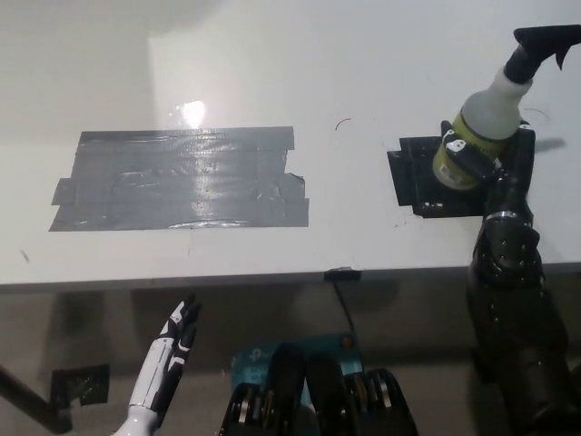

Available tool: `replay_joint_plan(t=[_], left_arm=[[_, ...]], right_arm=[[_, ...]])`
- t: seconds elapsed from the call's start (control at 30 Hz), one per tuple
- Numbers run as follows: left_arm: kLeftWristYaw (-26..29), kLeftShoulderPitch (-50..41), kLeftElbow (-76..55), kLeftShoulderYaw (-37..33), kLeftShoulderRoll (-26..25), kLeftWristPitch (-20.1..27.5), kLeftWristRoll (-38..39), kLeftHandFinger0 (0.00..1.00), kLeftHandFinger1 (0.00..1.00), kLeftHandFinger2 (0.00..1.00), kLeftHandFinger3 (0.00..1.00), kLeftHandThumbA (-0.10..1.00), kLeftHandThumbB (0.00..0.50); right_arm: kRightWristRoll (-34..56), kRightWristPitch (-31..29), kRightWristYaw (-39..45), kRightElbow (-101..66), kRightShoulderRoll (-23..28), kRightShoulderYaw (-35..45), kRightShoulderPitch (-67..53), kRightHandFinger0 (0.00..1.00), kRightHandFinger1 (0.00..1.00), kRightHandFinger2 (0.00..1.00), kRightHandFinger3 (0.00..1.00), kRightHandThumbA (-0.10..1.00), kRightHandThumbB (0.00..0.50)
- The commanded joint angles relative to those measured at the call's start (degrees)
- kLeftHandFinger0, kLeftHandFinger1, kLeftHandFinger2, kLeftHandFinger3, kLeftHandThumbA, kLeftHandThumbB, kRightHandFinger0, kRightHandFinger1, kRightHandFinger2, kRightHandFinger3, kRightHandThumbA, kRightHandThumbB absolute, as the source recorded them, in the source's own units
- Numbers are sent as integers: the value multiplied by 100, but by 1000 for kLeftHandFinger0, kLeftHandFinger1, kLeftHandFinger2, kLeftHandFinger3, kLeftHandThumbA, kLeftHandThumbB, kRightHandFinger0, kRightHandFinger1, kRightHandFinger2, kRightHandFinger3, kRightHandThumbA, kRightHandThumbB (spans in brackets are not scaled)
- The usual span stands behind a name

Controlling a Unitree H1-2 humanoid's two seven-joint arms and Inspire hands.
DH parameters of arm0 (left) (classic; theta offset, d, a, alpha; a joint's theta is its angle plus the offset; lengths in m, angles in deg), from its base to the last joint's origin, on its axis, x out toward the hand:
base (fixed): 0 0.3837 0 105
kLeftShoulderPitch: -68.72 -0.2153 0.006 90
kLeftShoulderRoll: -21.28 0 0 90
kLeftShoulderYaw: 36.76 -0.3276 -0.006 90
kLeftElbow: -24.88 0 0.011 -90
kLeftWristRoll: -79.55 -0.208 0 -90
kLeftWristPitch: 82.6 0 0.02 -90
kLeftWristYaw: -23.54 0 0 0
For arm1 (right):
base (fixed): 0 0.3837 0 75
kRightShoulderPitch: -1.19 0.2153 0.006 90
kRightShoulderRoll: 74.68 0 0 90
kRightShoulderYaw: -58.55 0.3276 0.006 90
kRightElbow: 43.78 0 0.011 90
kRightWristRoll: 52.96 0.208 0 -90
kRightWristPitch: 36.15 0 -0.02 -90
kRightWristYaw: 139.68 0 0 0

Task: A person hands a spray bottle to the robot which it grabs with its right hand and places on the black spot infront of it on the table

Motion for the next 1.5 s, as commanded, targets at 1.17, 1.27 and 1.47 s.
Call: replay_joint_plan(t=[1.17, 1.27, 1.47], left_arm=[[63, 215, -61, 65, -68, 201, 55, 1000, 1000, 1000, 1000, 1000, 500], [57, 218, -81, 75, -72, 177, 70, 1000, 1000, 1000, 1000, 1000, 500], [51, 231, -55, 79, -70, 155, 80, 1000, 1000, 1000, 1000, 1000, 500]], right_arm=[[909, 762, 3076, -130, 946, -777, 108, 1000, 1000, 1000, 1000, 888, 478], [955, 926, 3116, -155, 968, -693, 82, 1000, 1000, 1000, 1000, 894, 500], [1010, 887, 3267, -439, 1071, -621, -19, 1000, 1000, 1000, 1000, 959, 500]])
